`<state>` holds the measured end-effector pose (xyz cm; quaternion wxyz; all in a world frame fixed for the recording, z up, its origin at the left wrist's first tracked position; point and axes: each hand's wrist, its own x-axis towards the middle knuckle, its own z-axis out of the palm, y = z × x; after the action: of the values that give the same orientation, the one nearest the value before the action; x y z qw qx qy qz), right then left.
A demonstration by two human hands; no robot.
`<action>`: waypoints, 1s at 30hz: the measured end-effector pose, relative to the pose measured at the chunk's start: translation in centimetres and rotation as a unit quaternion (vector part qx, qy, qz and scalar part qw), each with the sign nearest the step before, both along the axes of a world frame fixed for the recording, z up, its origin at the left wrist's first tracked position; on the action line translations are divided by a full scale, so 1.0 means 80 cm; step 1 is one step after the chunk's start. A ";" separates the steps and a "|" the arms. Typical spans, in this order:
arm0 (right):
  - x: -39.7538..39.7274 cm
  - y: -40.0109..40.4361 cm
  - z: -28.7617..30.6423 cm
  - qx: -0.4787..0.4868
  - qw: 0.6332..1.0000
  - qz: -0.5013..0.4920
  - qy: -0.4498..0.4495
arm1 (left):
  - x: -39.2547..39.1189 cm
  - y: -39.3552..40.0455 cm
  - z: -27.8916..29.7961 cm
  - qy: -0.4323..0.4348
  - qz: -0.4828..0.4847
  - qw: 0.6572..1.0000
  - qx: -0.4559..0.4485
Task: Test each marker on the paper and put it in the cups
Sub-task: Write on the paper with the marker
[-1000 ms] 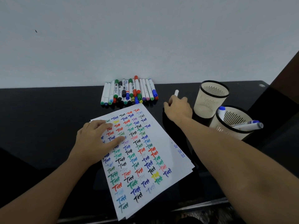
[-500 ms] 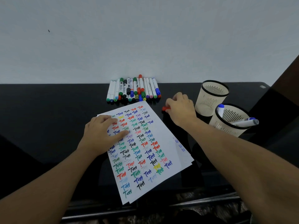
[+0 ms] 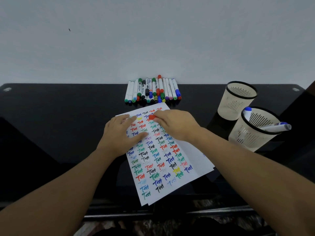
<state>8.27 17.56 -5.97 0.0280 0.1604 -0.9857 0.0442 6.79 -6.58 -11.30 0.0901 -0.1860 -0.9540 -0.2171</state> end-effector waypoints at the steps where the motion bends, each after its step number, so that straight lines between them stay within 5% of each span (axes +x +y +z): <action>1: 0.003 -0.006 0.001 0.018 1.000 0.009 0.000 | 0.001 -0.001 0.000 0.009 -0.005 1.000 0.003; 22: 0.014 -0.023 -0.006 0.030 0.999 0.031 -0.008 | 0.008 -0.004 -0.001 0.132 -0.115 0.984 -0.002; 30: 0.022 0.001 0.002 -0.179 0.983 -0.030 -0.039 | 0.004 -0.002 -0.001 0.059 -0.021 0.998 0.018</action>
<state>10.07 17.63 -5.84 0.0194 0.1208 -0.9665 0.2257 7.08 -6.71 -11.35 0.1445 -0.2170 -0.9389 -0.2247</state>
